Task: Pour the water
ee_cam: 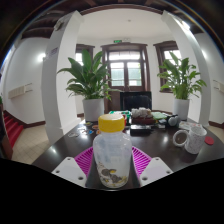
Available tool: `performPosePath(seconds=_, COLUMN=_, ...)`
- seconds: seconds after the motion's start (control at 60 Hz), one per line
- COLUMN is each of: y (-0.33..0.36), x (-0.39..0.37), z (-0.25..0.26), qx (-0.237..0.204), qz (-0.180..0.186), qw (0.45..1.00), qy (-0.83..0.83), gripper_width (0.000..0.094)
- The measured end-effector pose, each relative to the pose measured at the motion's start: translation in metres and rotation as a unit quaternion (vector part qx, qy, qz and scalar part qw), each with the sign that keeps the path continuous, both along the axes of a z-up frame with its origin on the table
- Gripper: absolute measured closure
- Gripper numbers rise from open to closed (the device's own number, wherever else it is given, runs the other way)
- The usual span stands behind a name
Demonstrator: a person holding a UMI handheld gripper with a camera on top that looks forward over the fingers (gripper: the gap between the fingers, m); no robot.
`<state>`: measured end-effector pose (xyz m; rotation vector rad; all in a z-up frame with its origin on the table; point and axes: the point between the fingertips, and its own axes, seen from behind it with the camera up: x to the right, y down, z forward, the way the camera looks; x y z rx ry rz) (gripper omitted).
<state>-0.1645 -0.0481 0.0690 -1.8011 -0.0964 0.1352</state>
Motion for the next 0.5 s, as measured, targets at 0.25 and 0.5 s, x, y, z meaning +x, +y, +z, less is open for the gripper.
performPosePath(seconds=0.25, y=0.003, x=-0.001, z=0.002, qx=0.017, qz=0.013, qw=1.000, qy=0.004, gripper_width=0.0502)
performPosePath(seconds=0.5, y=0.007, x=0.013, z=0.009, qx=-0.005, qz=0.002, qw=0.997, qy=0.076, gripper_width=0.0501)
